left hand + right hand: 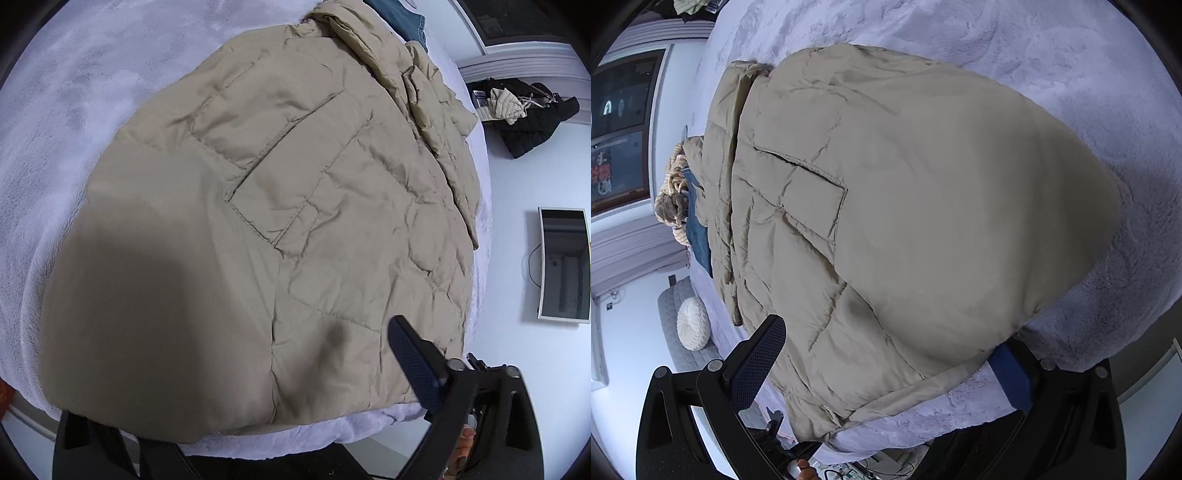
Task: Fold large clothes
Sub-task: 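Grasp the beige jacket's hem with both tools, then lift the held hem with both tools and fold it toward the collar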
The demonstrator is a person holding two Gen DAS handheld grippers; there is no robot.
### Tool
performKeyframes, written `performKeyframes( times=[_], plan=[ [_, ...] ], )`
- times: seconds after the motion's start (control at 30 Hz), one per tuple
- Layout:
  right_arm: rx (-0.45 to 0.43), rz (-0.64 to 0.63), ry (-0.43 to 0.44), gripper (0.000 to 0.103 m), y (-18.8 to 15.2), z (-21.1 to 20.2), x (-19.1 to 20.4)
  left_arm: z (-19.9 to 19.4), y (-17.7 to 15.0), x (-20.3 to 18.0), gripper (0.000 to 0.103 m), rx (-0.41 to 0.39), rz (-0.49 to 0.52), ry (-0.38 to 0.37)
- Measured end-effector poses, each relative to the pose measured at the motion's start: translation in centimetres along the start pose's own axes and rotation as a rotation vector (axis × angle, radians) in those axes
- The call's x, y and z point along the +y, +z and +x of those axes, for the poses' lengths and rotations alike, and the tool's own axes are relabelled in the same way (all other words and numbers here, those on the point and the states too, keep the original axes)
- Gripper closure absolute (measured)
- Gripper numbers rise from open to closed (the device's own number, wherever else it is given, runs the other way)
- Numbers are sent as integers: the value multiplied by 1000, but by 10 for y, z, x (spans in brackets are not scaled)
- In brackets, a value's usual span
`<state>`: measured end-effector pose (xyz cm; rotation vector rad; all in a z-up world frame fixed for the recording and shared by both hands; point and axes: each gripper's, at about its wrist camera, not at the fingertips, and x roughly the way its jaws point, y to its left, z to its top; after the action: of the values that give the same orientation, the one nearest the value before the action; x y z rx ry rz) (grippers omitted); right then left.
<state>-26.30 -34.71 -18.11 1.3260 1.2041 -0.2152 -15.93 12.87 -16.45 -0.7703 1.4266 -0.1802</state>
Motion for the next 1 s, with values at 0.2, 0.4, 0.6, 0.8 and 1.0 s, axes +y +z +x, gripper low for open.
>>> performKeyframes(
  times=[0.2, 0.4, 0.6, 0.8, 1.0],
  plan=[
    [-8, 33, 74, 16, -3, -4, -3, -10, 4, -6, 81, -27, 70, 58],
    [-20, -8, 12, 94, -5, -6, 3, -35, 8, -17, 86, -83, 127, 42],
    [-71, -193, -56, 95, -10, -21, 46, -63, 16, -38, 86, -145, 199, 37],
    [-121, -369, -92, 96, 0, -39, 103, -91, 40, -73, 86, -229, 272, 20],
    [-158, -537, -102, 96, 23, -51, 171, -112, 81, -122, 86, -326, 318, 31]
  ],
)
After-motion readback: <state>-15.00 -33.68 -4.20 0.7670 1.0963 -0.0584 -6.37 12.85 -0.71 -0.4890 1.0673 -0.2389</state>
